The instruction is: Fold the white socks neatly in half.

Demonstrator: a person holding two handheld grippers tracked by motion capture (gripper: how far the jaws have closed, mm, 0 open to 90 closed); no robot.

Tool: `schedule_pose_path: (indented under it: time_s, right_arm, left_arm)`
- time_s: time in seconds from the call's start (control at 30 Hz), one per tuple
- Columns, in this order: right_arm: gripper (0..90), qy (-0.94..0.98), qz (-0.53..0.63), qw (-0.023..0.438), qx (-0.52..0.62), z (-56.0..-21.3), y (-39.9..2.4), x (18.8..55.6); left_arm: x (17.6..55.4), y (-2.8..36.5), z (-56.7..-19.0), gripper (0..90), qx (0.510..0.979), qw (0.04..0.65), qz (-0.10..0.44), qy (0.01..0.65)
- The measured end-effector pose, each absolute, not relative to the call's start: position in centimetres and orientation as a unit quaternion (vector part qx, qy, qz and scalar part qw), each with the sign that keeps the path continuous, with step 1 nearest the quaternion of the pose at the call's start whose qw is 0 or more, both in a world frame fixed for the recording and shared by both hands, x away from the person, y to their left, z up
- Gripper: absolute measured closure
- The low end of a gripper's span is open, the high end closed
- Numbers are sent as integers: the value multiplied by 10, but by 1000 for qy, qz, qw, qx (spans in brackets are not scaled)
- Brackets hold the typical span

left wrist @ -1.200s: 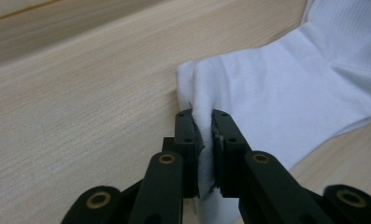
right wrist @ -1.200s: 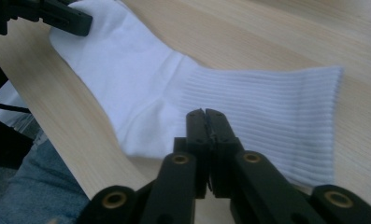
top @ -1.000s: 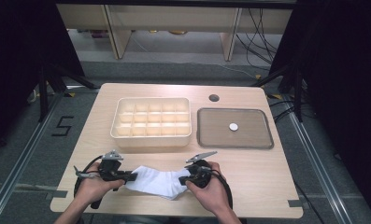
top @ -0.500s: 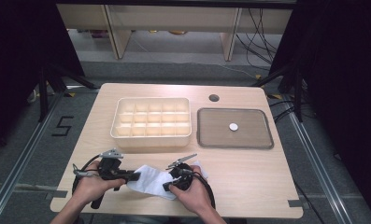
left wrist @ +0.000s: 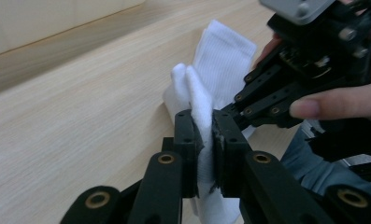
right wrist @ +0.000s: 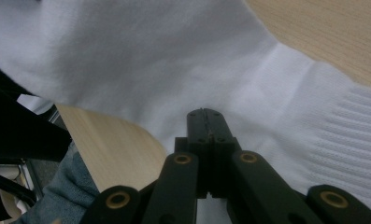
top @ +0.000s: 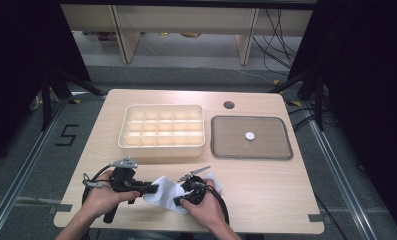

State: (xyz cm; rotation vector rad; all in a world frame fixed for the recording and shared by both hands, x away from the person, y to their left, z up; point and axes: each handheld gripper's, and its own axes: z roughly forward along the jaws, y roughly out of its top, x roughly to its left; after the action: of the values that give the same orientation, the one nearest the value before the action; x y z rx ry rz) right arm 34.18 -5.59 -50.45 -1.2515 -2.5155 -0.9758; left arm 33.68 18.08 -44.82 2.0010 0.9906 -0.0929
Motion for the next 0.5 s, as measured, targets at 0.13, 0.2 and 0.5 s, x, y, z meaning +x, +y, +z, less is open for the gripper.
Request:
schedule_pose_path:
  time_s: [0.13,0.2,0.5]
  right_arm:
    - [900,-840,-323,91,-426,-504,-55,341]
    - [900,-841,-330,87,-420,-505,-55,342]
    - [900,-822,-375,47,-427,-479,-84,349]
  left_arm:
    - [338,177,-445,813,804,445,-42,392]
    - [339,177,-444,813,804,446,-43,391]
    - [340,174,-443,812,803,446,-37,394]
